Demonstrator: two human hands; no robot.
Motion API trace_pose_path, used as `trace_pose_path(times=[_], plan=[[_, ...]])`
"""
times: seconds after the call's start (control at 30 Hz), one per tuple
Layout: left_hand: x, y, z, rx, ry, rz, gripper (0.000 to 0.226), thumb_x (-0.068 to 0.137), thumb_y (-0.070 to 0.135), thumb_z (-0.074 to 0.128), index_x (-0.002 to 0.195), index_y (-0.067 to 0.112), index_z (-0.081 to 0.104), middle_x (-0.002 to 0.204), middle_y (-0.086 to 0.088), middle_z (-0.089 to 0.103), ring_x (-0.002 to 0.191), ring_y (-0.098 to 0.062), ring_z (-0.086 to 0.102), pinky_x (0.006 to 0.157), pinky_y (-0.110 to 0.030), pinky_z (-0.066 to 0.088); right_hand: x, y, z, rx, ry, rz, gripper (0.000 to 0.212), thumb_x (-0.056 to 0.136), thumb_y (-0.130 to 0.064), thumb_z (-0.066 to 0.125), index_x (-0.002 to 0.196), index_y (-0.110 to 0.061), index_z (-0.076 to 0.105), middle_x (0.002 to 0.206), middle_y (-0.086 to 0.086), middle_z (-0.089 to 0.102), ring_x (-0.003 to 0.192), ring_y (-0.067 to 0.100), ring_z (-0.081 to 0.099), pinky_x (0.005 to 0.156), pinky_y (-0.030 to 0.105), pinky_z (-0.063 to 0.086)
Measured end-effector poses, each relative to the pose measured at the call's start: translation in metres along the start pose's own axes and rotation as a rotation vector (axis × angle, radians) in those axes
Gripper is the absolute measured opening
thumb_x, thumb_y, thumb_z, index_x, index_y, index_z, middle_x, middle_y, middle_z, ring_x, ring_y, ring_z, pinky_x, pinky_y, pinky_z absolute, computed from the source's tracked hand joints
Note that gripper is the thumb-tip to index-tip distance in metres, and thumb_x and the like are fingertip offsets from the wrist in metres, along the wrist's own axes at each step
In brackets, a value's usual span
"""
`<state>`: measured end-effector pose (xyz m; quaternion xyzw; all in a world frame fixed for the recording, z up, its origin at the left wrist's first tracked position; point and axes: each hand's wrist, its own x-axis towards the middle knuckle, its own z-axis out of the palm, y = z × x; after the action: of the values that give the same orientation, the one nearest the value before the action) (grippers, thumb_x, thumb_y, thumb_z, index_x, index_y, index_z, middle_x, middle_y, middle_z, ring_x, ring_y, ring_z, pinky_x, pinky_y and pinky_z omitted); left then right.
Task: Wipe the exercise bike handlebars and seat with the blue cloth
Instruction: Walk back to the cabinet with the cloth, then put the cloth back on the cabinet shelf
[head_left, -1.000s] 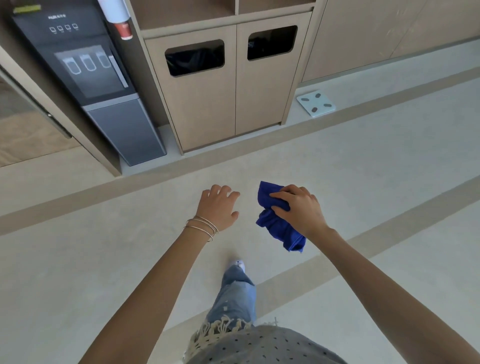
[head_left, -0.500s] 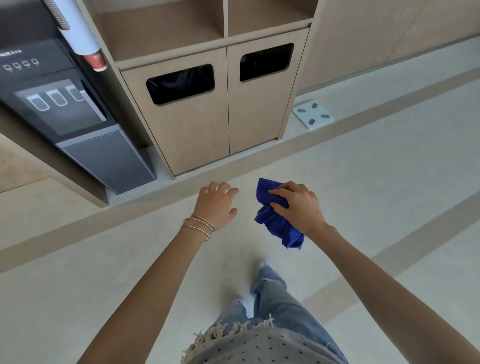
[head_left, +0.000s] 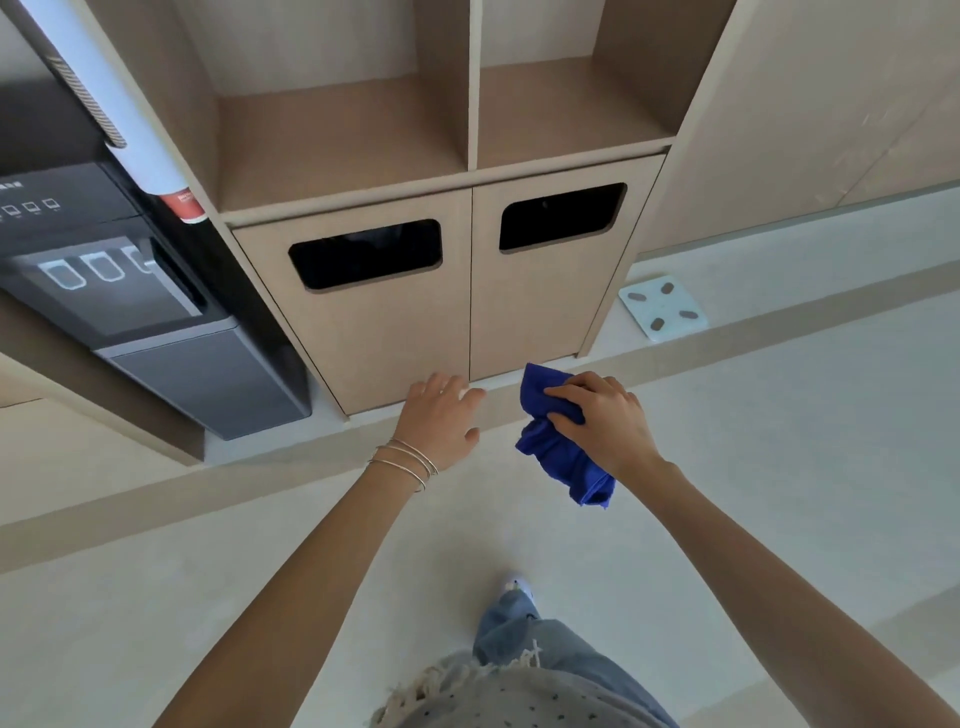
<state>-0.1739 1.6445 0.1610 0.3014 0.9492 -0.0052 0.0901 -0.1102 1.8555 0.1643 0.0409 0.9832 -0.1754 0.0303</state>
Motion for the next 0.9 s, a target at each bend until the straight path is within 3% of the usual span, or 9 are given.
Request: trace_pose_path(times=[0.33, 0.9], plan=[[0.115, -0.015, -0.018, 0.056, 0.047, 0.046, 0.048, 0.089, 0.040, 0.048, 0.132, 0.021, 0.039, 0.132, -0.005, 0.044, 0.123, -0.028, 0.038, 0.100, -0.042, 0.032, 0.119, 0.041, -0.027, 0.000, -0.033, -0.018, 0.031, 0.092, -0.031, 0.050, 0.122, -0.031, 0.056, 0.124, -0.002, 0.055, 0.110, 0.023, 0.048, 0.093, 0.039, 0.039], [0.299, -0.086, -0.052, 0.047, 0.089, 0.148, 0.053, 0.088, 0.040, 0.050, 0.136, 0.021, 0.036, 0.139, -0.006, 0.041, 0.126, -0.029, 0.037, 0.104, -0.041, 0.031, 0.303, 0.059, -0.059, 0.009, 0.051, 0.059, 0.032, 0.092, -0.032, 0.050, 0.123, -0.030, 0.056, 0.125, -0.001, 0.054, 0.112, 0.022, 0.046, 0.093, 0.039, 0.038]])
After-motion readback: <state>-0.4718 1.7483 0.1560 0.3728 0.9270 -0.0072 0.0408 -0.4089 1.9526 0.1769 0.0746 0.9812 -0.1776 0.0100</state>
